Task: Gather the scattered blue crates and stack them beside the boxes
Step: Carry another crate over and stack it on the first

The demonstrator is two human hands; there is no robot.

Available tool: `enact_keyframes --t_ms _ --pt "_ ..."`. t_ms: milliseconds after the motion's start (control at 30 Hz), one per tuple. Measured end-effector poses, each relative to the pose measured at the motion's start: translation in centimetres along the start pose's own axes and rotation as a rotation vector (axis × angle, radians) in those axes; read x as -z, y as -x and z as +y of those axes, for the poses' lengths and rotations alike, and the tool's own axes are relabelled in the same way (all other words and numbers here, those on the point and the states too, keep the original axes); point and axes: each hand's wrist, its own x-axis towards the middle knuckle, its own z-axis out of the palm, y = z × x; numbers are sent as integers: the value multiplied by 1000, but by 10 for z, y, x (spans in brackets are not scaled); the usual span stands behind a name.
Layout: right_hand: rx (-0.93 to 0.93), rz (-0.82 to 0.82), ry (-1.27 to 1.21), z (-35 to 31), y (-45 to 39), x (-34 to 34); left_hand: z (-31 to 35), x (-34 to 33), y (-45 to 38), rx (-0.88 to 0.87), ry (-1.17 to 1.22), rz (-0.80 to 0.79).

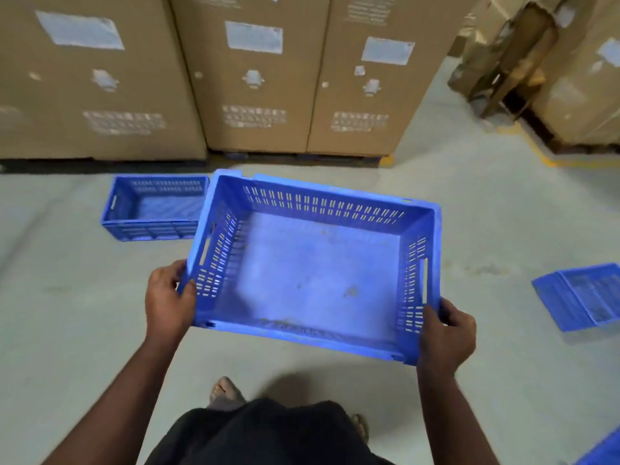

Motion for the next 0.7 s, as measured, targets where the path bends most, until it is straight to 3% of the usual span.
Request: enact_keyframes --t_ms 167,333,700 --pt "57 -200 12 -58 71 -116 -70 106 -61 181 -17 110" --pt "77 -301 -34 -118 128 -216 -115 186 -129 252 -60 133" --pt "165 -375 -4 -229 193 -512 -212 251 -358 400 113 221"
